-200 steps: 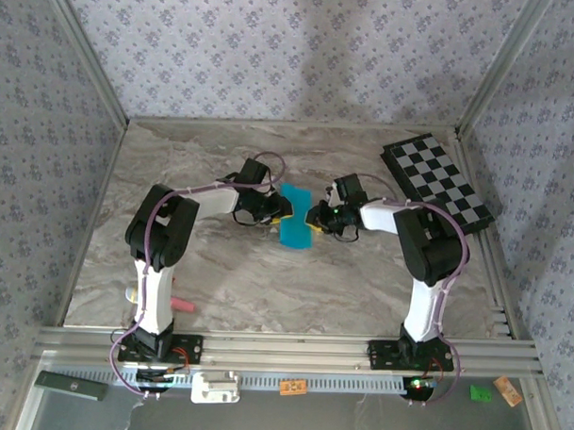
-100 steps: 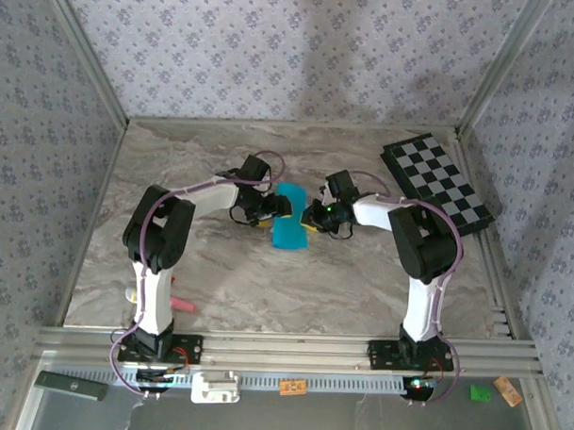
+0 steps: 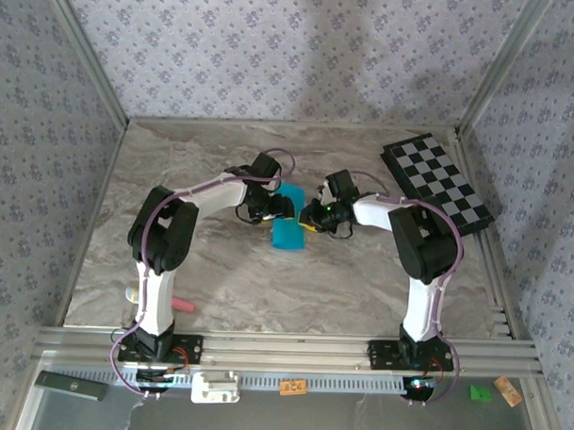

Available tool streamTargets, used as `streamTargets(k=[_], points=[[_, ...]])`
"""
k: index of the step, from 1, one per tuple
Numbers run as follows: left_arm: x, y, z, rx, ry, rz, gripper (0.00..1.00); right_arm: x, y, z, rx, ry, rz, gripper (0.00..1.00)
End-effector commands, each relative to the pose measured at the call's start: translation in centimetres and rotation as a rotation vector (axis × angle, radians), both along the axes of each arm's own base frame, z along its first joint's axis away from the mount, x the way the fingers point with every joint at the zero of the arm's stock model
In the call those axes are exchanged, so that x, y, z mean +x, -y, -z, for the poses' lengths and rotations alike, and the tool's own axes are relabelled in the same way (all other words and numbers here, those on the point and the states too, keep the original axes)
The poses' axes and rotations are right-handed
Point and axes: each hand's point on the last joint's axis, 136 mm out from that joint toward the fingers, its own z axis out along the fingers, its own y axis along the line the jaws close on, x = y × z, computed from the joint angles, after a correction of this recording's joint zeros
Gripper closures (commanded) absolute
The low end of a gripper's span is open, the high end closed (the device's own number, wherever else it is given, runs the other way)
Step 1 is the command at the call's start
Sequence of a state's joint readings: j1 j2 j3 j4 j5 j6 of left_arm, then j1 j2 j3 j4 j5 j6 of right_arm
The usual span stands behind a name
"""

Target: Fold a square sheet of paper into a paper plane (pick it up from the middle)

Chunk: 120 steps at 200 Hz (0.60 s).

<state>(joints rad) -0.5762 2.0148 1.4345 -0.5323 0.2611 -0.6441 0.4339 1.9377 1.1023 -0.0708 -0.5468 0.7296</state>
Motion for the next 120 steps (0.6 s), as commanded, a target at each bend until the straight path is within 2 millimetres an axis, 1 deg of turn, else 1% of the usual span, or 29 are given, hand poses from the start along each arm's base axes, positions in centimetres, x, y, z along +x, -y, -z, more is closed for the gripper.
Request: streamTargets(k=[1, 33, 55, 79, 120], points=[[-0.1, -0.8, 1.0, 0.063, -0.027, 0.003, 0.40, 0.4, 0.7, -2.0, 0.029, 0.033, 0.025, 0.79], [-0.2, -1.3, 1.7, 0.096, -0.034, 0.001, 0.49, 1.2, 3.0, -2.7, -0.003, 0.068, 0.076, 0.78], [-0.2, -1.8, 2.1, 0.114, -0.038, -0.002, 0.53, 1.4, 4.2, -2.9, -0.024, 0.079, 0.101, 0.78], [-0.2, -2.1, 2.5, 0.123, -0.049, -0.016, 0.54, 1.5, 4.8, -2.9, -0.032, 0.085, 0.112, 0.77], [-0.3, -2.5, 3.4, 0.139, -0.079, -0.049, 0.58, 1.5, 4.9, -2.6, -0.033, 0.080, 0.112, 0.77]])
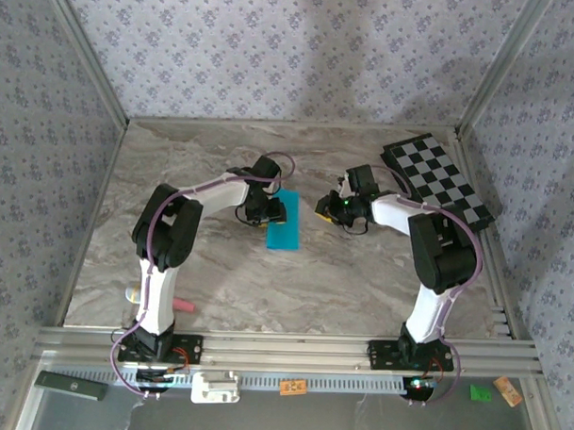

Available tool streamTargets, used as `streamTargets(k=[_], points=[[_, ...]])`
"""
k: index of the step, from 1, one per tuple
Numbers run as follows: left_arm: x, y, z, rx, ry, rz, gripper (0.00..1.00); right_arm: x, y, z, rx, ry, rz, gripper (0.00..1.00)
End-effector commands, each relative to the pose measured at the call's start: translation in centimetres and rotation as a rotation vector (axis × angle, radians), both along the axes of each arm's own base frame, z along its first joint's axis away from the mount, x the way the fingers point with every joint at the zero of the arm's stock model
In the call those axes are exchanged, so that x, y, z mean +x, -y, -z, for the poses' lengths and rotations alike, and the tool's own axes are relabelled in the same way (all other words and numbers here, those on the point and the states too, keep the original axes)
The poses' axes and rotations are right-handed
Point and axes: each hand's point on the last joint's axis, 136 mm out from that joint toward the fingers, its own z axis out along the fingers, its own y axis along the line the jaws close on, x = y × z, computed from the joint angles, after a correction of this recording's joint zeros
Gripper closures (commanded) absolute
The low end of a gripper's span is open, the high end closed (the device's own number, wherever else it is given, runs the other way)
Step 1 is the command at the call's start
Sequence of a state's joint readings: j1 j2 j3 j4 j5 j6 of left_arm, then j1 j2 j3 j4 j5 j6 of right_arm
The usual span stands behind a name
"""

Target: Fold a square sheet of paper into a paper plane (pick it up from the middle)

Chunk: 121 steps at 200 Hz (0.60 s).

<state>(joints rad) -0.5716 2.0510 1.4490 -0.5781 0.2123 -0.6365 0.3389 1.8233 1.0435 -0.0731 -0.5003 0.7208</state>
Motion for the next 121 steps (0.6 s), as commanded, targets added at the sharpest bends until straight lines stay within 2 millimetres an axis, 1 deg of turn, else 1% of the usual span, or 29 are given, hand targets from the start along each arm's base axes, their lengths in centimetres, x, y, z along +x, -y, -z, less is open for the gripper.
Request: streamTargets(k=[1, 23, 59, 95, 121], points=[[-0.2, -1.2, 1.8, 0.064, -0.050, -0.037, 0.58, -0.3, 0.3, -0.2, -0.015, 0.009, -0.002, 0.77], [-0.4, -1.4, 2.2, 0.073, -0.059, -0.043, 0.61, -0.4, 0.2, 0.1, -0.011, 0.003, -0.003, 0.77], [-0.6, -1.8, 2.7, 0.083, -0.070, -0.042, 0.62, -0.3, 0.0, 0.3, 0.004, 0.003, -0.006, 0.77], [-0.7, -2.0, 3.2, 0.088, -0.085, -0.065, 0.61, -0.3, -0.3, 0.2, 0.017, 0.004, -0.018, 0.77], [-1.1, -2.2, 4.2, 0.103, -0.115, -0.095, 0.61, -0.4, -0.4, 0.5, 0.025, -0.002, -0.026, 0.77]])
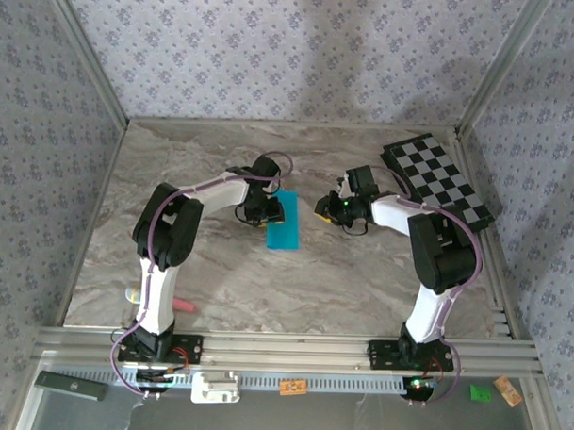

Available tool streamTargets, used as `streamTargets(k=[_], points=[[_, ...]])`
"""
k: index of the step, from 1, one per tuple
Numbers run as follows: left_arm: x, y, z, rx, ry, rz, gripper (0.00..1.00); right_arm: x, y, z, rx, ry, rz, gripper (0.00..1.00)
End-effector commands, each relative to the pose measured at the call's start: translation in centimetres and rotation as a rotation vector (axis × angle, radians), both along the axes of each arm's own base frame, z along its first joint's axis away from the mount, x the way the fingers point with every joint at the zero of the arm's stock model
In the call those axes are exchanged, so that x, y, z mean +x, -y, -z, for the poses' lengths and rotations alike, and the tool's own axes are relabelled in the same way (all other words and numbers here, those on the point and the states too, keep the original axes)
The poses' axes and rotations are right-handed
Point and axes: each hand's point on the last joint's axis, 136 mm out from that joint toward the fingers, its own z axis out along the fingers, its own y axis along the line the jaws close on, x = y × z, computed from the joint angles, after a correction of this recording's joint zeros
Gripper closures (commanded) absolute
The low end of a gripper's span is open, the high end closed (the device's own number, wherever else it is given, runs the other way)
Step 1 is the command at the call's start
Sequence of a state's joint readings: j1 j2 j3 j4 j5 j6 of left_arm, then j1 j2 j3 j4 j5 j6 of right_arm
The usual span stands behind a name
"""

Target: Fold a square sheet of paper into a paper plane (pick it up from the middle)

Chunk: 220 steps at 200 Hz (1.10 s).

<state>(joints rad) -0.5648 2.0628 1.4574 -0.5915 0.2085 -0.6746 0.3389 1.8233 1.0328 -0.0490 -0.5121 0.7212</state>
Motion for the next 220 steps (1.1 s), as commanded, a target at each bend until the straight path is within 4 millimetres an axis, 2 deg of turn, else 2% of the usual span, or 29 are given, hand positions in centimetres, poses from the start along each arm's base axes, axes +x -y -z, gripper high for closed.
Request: streamTargets(k=[1, 134, 220], points=[[-1.3, -1.9, 3.8, 0.095, -0.093, -0.051, 0.61, -0.4, -0.3, 0.5, 0.012, -0.013, -0.020, 0.77], [-2.4, -1.1, 5.9, 0.079, -0.156, 0.016, 0.57, -1.0, -3.1, 1.0, 0.037, -0.002, -0.116, 0.77], [-2.4, -0.8, 6.3, 0.071, -0.159, 0.049, 0.58, -1.1, -4.3, 0.9, 0.050, -0.002, -0.143, 0.77]])
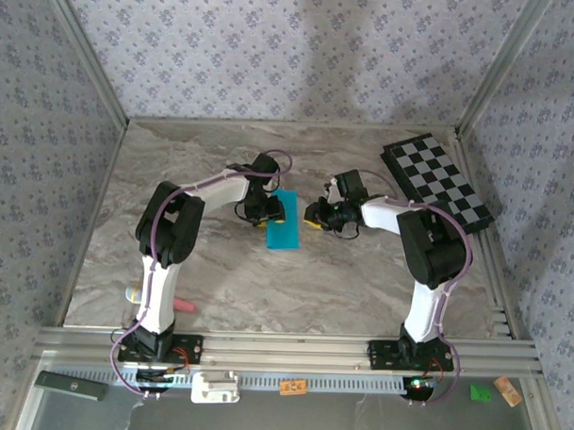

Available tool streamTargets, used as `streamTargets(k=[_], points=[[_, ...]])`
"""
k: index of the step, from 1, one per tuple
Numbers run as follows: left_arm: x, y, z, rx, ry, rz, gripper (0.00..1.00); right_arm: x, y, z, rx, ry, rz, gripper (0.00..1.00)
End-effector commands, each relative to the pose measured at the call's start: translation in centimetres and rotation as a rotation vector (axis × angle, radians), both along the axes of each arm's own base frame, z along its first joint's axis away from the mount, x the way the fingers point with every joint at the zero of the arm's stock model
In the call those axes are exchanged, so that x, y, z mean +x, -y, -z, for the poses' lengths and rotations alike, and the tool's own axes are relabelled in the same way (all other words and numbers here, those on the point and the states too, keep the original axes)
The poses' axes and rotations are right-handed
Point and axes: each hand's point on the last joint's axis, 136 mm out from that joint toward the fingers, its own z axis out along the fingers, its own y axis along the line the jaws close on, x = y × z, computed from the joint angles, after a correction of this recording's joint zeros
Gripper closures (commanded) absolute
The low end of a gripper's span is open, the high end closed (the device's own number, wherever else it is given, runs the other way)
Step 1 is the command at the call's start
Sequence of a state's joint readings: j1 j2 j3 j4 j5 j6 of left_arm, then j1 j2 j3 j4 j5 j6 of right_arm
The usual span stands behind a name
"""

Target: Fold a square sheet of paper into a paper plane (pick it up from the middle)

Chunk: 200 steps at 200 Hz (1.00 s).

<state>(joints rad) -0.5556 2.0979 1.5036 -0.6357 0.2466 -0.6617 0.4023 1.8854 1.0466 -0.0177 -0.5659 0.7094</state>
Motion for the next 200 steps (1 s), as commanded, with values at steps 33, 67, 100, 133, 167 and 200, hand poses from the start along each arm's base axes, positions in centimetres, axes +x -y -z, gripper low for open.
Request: streamTargets(k=[33, 67, 100, 133, 167, 200], points=[[-2.4, -1.0, 6.3, 0.084, -0.123, 0.038, 0.58, 0.4, -1.7, -0.5, 0.032, 0.022, -0.056, 0.77], [-2.5, -1.2, 6.5, 0.090, -0.128, 0.039, 0.57, 0.4, -2.3, -0.4, 0.039, 0.018, -0.071, 0.78], [-2.6, -1.2, 6.7, 0.091, -0.132, 0.039, 0.58, 0.4, -3.1, -0.2, 0.042, 0.009, -0.091, 0.79], [-2.6, -1.2, 6.9, 0.095, -0.136, 0.038, 0.58, 0.5, -3.8, 0.4, 0.034, -0.007, -0.106, 0.84], [-2.7, -1.2, 7.0, 0.094, -0.138, 0.038, 0.58, 1.1, -4.6, 0.5, 0.029, -0.013, -0.116, 0.88], [-2.8, -1.2, 7.0, 0.091, -0.141, 0.032, 0.58, 1.0, -4.6, 1.6, 0.008, -0.042, -0.113, 0.90]])
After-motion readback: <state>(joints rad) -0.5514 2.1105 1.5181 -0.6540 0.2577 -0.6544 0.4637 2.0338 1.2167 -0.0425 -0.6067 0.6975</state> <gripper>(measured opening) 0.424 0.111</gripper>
